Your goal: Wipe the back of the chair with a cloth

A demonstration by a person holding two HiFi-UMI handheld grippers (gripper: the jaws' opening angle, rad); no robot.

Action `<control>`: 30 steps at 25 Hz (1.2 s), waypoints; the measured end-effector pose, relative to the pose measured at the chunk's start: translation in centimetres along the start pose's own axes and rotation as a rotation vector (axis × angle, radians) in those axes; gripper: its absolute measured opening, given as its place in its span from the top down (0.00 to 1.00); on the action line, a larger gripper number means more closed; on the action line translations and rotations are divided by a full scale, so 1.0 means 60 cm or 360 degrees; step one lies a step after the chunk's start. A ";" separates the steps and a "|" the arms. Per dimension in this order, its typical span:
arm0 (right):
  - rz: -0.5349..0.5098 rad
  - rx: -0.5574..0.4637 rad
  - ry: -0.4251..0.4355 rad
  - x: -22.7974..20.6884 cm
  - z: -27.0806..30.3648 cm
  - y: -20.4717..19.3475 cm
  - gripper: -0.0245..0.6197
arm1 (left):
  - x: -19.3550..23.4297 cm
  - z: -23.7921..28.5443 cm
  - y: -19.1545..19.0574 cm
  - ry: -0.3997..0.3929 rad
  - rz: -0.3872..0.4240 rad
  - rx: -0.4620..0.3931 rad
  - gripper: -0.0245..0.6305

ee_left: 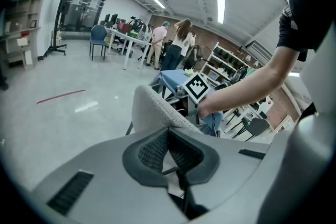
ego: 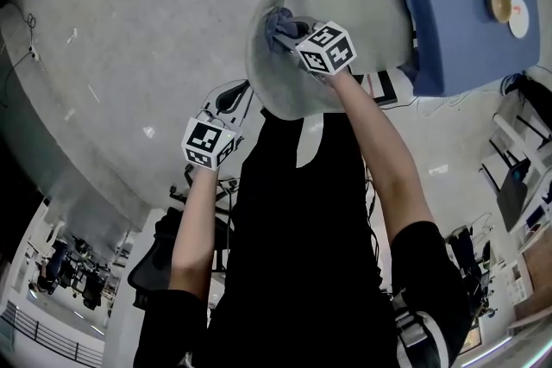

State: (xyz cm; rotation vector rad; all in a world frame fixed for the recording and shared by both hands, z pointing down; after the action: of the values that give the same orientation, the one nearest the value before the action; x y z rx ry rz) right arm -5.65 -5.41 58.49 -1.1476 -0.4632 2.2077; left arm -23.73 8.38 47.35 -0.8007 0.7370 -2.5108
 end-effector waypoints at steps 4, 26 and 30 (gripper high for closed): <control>0.0046 -0.0072 -0.0042 -0.016 0.000 0.004 0.85 | 0.000 0.002 0.000 -0.0005 0.0017 0.0005 0.93; -0.0201 -0.0094 -0.0258 -0.056 0.000 0.039 0.85 | 0.002 0.006 -0.002 -0.0029 0.0032 -0.0030 0.93; -0.0235 -0.0070 -0.0210 -0.057 0.000 0.033 0.85 | 0.000 0.006 -0.004 -0.0015 0.0030 -0.0022 0.93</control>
State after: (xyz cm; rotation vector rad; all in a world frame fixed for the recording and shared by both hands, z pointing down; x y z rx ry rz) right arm -4.80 -9.13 59.54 -0.9611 -0.6339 2.1612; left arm -23.57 8.46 47.75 -0.8065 0.7559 -2.4860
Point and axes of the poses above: the fingertips, and each gripper's own axes: z forward along the fingers, x to its left, y out of its top, the point moved 10 cm from there along -z, backward along the fingers, and after that the axes turned 5 degrees about x, right-handed, at the moved point
